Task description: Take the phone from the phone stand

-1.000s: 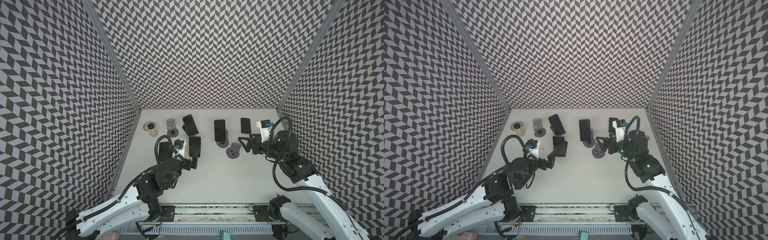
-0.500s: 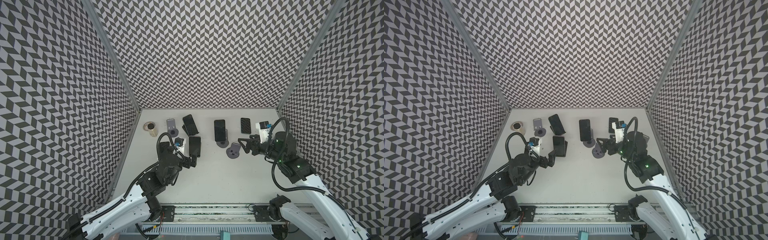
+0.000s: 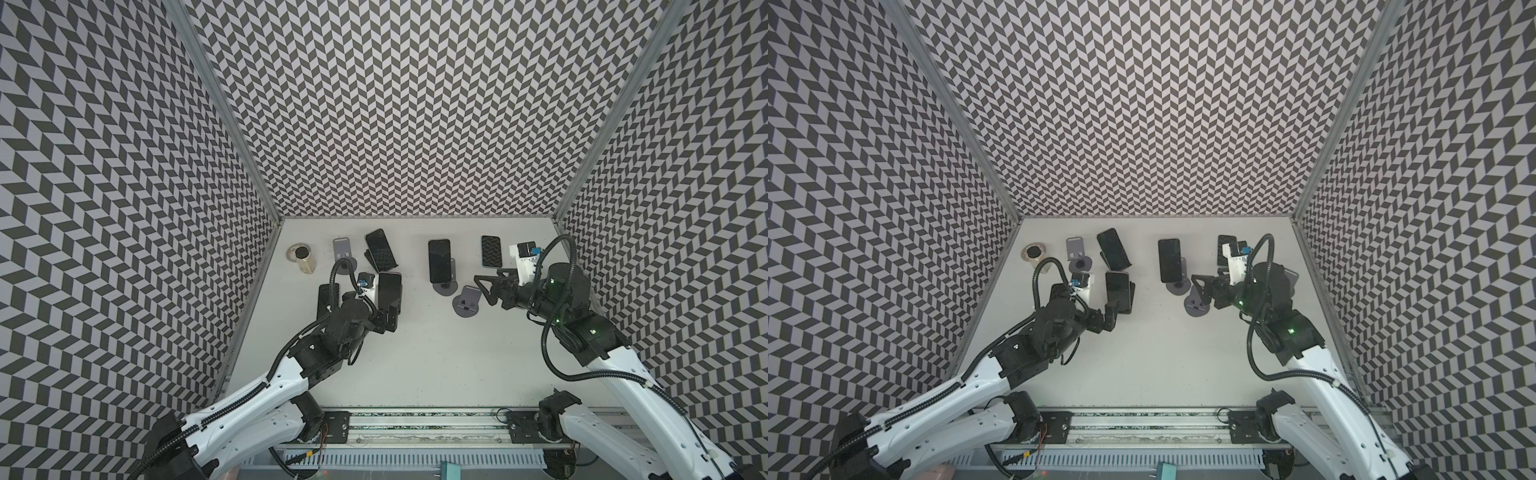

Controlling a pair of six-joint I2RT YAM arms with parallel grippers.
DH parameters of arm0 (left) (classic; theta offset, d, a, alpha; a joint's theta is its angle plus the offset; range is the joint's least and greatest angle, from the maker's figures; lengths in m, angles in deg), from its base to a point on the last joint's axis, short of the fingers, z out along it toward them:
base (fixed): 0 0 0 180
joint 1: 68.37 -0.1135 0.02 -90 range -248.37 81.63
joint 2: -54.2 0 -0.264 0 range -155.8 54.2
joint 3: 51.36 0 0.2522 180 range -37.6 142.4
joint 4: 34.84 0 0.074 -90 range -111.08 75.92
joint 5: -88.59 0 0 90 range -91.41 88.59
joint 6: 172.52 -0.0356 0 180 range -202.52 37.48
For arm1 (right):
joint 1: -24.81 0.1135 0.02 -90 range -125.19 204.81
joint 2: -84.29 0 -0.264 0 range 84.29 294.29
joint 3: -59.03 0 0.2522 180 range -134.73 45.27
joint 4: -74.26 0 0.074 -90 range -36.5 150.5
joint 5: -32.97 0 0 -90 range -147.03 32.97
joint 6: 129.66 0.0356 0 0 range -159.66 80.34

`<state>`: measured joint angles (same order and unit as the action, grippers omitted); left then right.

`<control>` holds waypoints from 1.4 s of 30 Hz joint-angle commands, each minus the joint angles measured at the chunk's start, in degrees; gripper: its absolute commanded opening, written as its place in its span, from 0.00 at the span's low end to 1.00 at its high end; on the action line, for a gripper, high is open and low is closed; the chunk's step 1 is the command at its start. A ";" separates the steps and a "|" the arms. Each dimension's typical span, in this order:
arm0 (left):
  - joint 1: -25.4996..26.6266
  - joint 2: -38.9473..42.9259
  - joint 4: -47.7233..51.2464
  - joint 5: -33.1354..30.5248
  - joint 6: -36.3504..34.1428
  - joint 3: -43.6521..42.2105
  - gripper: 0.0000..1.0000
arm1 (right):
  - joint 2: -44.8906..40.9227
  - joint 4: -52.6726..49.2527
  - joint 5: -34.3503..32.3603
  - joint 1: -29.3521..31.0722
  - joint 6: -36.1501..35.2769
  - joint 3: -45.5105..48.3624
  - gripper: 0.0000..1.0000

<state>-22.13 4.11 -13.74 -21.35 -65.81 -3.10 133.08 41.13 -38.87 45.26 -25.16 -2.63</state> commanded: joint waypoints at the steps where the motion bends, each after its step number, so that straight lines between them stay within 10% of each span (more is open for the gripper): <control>1: -0.76 -1.25 -3.04 1.35 1.75 1.17 1.00 | 0.17 3.75 1.26 0.38 0.39 0.45 0.86; 42: -6.99 -23.43 -12.87 5.09 3.01 5.74 1.00 | 3.98 4.04 2.85 1.09 -2.44 -0.04 0.87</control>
<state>-28.64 -18.71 -24.52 -16.13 -64.33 0.40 136.91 41.72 -36.60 45.96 -26.58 -2.46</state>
